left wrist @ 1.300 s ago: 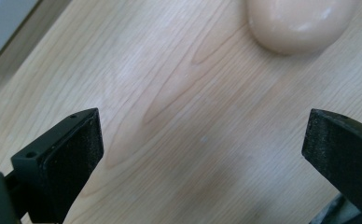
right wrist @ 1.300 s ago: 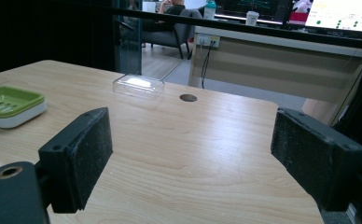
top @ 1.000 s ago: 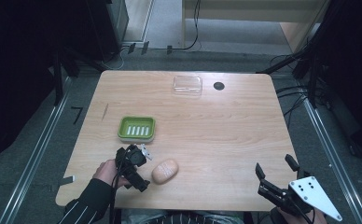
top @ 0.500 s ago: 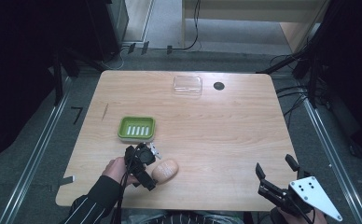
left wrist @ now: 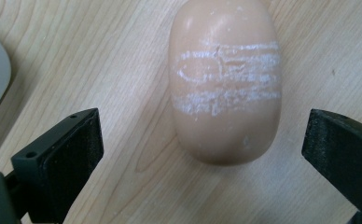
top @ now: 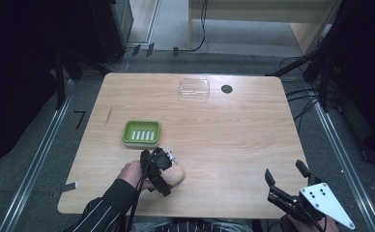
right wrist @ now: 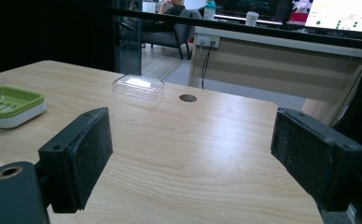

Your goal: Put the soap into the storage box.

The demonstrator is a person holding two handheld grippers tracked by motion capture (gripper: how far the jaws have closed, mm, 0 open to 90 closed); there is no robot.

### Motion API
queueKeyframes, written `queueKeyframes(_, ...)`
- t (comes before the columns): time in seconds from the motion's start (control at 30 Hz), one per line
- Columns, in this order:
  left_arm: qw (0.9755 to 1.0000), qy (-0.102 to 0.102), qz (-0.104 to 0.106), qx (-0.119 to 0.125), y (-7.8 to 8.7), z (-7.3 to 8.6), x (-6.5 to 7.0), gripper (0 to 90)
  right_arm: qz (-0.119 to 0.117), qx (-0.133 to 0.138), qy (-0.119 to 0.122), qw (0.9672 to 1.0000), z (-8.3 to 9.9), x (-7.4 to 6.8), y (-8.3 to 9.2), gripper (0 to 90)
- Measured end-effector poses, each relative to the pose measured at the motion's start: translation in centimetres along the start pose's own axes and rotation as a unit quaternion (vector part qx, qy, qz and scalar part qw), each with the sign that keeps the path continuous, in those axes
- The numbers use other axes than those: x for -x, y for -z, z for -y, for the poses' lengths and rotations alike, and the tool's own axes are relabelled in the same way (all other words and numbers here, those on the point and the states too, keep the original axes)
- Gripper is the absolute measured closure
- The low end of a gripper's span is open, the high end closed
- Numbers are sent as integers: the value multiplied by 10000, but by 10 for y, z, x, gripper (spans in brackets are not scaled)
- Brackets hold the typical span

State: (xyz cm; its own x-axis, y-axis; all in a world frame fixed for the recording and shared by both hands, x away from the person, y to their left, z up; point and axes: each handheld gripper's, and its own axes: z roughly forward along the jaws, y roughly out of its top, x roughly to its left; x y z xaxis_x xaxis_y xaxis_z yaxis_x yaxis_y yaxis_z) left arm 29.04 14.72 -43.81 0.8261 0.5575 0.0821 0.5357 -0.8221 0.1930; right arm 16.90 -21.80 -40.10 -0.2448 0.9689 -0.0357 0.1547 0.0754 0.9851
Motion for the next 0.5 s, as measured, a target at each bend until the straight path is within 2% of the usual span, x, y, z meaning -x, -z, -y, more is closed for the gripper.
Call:
queueKeyframes(0.13,10000,-56,3,-47,-2,-5,2,0,0,0,-2,10000,0,0,0,133)
queueKeyframes(0.5,9999,32,-125,-54,-9,-14,4,8,-7,-4,1,10000,0,0,0,133)
